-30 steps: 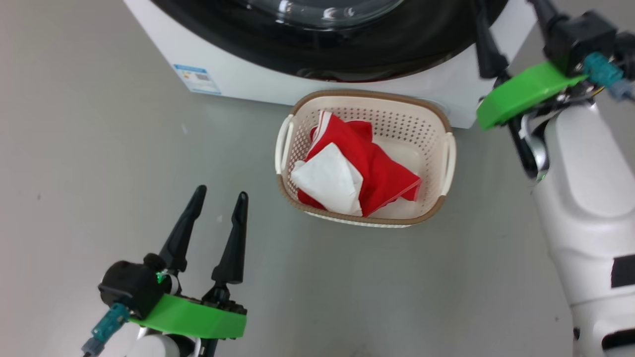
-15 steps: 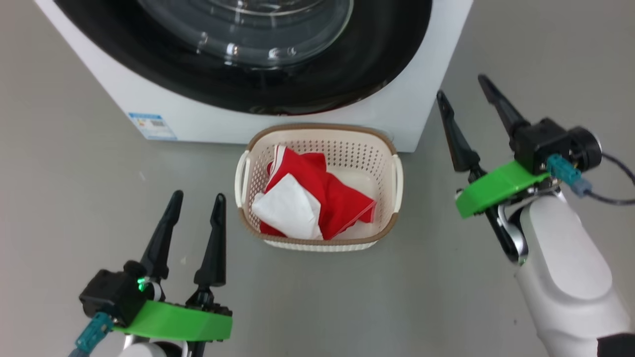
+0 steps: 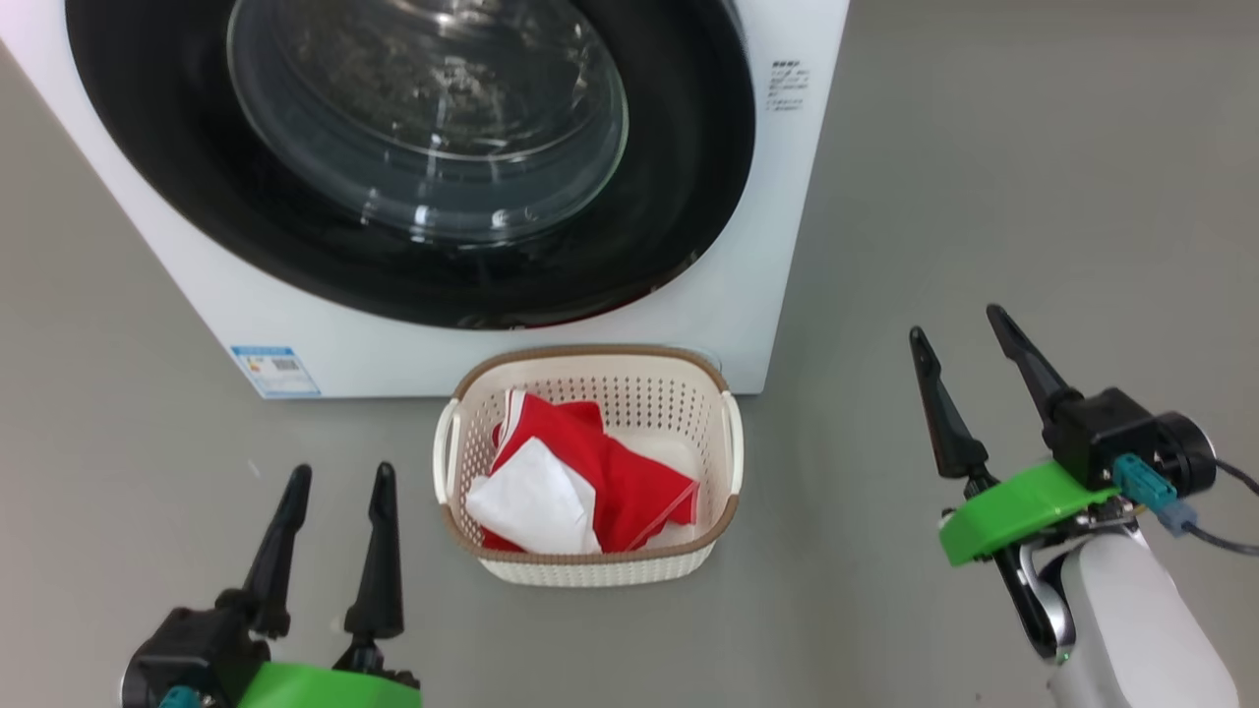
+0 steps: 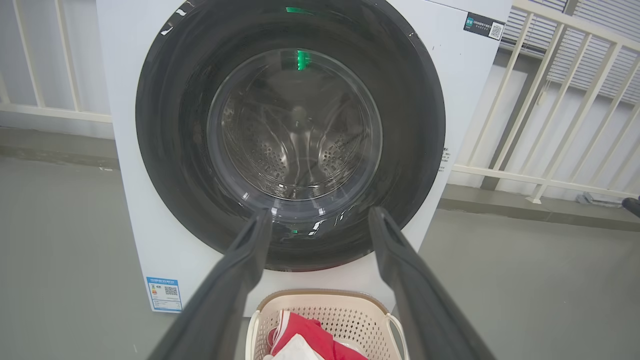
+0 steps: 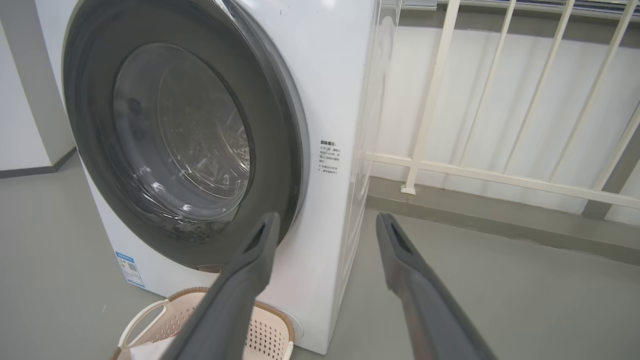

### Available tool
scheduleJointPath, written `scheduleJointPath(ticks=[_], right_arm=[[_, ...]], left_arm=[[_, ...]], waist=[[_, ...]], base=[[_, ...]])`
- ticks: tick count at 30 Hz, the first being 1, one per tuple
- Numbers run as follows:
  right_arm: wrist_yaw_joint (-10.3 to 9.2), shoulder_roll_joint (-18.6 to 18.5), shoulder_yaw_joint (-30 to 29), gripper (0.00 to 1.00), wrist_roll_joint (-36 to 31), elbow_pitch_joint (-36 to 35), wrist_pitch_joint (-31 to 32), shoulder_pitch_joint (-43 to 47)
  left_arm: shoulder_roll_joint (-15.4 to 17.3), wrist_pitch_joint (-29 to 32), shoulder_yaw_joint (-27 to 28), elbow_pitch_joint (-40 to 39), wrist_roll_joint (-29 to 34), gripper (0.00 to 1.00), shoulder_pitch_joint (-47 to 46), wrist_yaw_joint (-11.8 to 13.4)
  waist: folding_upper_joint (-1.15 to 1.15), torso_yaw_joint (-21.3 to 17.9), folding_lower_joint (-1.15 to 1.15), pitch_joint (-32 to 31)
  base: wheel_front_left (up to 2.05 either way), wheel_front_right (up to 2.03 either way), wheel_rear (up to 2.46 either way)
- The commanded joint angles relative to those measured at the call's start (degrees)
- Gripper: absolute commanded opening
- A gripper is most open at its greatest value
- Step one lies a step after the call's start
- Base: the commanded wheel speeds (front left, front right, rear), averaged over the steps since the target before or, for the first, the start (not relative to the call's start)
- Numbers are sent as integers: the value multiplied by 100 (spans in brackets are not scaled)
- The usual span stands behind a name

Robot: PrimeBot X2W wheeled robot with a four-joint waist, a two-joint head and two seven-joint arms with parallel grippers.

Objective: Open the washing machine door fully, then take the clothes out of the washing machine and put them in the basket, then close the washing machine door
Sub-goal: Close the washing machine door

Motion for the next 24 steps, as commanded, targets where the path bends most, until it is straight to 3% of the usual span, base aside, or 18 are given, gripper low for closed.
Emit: scheduleJointPath(ticks=[1,24], right_arm=[[-21,34,74,100,-45,-223,-20,87],[-21,35,-355,100,-3,-1611,-21,1627]], left_arm=[[69,-51,248,-107,113,100,31,26],[66,-51,718,-209,426,100,720,-154]], waist=[[0,-174,0,-264],[0,-311,0,-770]], base=[[0,0,0],[0,0,0]])
